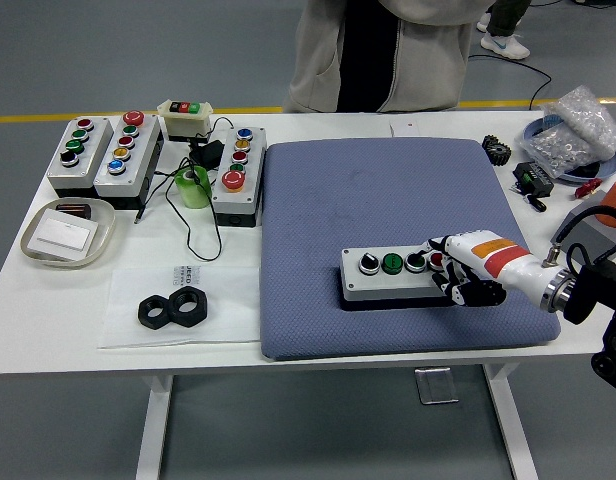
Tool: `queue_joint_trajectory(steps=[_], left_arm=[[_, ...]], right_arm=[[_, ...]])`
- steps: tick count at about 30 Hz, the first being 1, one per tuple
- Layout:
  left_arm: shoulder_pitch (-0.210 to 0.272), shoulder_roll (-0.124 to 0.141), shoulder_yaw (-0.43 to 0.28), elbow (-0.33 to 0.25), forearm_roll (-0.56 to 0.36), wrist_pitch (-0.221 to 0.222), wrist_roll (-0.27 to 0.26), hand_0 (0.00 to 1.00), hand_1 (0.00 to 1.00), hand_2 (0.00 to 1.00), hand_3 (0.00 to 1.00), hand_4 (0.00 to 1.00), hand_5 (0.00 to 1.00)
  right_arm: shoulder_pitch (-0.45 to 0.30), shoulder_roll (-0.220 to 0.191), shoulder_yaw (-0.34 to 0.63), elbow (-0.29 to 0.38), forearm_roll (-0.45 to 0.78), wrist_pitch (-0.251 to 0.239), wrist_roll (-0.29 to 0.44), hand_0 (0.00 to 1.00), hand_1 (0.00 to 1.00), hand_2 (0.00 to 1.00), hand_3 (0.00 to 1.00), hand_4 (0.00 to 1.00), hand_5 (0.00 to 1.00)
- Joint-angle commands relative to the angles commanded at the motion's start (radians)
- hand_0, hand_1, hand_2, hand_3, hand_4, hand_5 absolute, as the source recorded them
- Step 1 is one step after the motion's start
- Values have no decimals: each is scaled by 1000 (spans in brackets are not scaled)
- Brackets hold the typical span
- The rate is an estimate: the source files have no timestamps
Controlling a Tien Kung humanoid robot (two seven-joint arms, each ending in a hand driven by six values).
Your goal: Pick up the button,place it on the desk,press the button,press the button
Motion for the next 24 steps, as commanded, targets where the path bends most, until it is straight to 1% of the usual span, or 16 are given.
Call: queue_joint_trajectory(steps=[6, 14, 20, 24], left_arm=[[0, 1, 0, 0, 1, 0, 0, 760, 827, 860, 826, 629, 998], [4, 0, -6, 0, 8, 1, 2, 758, 827, 860, 826, 629, 998], [5, 0, -7, 0, 10, 1, 3, 758, 827, 861, 825, 629, 998], [6, 0, -8, 0, 13, 1, 3, 758, 827, 861, 825, 629, 998]], right_arm=[[-6, -10, 31, 37, -1, -18, 9, 337, 100, 210, 680, 493, 2], [-11, -23, 67, 80, -2, -20, 9, 340, 101, 211, 681, 497, 2], [-13, -24, 67, 77, -3, -18, 8, 345, 103, 213, 683, 498, 2], [-13, -17, 53, 49, -4, -14, 6, 345, 103, 213, 683, 498, 2]])
